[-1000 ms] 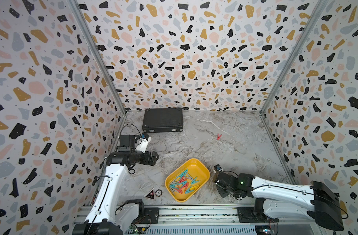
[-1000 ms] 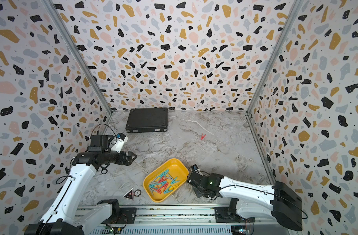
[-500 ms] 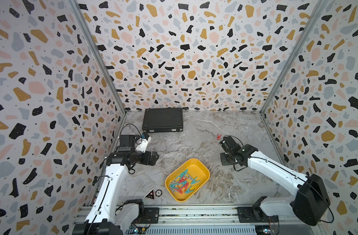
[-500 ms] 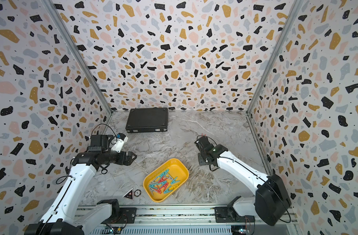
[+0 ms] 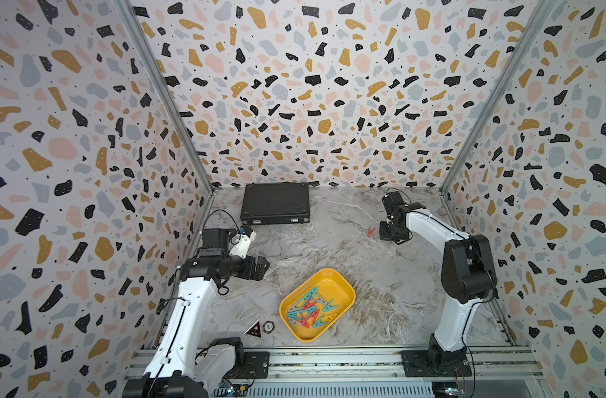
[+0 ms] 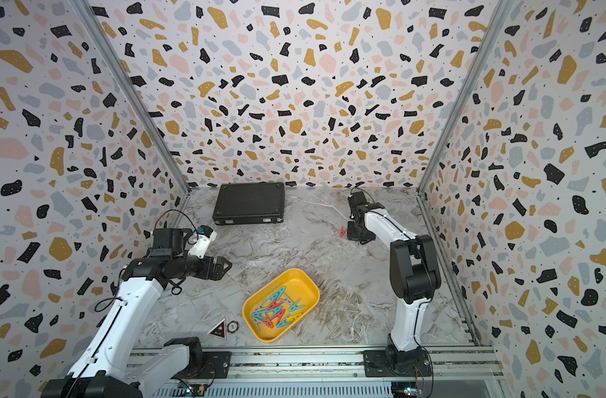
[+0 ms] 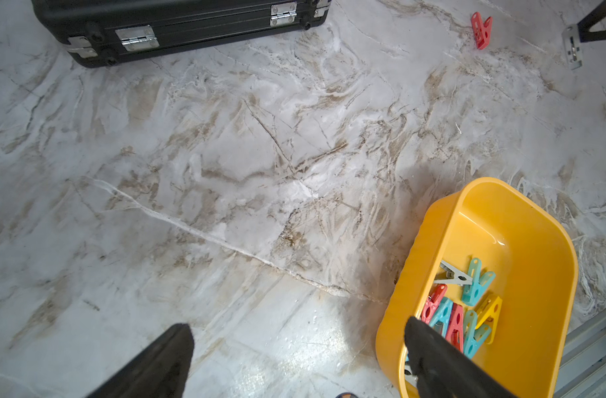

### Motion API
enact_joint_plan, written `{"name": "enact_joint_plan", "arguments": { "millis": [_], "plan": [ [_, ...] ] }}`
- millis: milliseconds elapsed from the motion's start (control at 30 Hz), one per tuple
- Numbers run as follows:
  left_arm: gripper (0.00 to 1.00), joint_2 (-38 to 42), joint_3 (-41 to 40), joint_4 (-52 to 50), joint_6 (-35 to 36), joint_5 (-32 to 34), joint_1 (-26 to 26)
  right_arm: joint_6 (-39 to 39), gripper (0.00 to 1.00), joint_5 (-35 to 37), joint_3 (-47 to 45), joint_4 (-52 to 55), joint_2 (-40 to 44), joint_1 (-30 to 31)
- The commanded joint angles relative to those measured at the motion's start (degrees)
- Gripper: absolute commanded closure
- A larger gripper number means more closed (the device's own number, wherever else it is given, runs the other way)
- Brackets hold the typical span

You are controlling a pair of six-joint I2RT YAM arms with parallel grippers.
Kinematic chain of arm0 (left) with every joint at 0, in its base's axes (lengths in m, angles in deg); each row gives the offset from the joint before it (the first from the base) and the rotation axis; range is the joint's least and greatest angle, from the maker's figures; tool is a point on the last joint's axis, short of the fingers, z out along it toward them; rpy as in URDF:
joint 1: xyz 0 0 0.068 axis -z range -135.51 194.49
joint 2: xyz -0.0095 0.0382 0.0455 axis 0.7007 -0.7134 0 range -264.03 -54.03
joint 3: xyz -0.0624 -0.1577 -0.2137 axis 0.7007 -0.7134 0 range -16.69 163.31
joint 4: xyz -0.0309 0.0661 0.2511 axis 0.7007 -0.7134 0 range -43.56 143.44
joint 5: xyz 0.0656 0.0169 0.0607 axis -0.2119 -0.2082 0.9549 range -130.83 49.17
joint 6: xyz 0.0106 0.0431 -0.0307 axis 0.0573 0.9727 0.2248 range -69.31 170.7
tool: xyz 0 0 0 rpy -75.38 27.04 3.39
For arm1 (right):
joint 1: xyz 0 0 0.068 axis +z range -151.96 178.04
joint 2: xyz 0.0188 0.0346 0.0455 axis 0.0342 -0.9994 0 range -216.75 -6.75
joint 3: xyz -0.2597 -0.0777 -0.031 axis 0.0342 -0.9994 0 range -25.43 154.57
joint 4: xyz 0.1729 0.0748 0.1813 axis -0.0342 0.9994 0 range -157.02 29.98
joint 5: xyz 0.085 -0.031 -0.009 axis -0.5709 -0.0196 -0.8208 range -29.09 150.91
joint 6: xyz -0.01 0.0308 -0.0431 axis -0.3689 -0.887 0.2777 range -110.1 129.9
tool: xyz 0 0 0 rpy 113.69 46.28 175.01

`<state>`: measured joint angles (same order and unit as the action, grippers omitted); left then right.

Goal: Take the clothespins out of the storage box
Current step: Place the clothespin at the center of the board.

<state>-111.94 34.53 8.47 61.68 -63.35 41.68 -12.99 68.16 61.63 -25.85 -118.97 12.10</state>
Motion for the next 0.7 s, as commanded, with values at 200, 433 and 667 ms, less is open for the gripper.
{"name": "enact_joint_plan", "arguments": {
  "millis": [200,433,667],
  "plan": [
    [0.0,0.8,-0.6,0.0,1.0,-1.6,0.2,1.5,1.0,0.7,15.8,6.0,-13.4,-3.6],
    [0.0,0.8,-0.6,0.1,1.0,-1.5,0.2,1.7,1.0,0.2,23.1,8.8,-19.1,-3.8],
    [0.0,0.9,-0.7,0.1,1.0,-1.5,0.2,0.8,0.97,-1.6,23.9,8.6,-19.3,-3.8]
  ]
}}
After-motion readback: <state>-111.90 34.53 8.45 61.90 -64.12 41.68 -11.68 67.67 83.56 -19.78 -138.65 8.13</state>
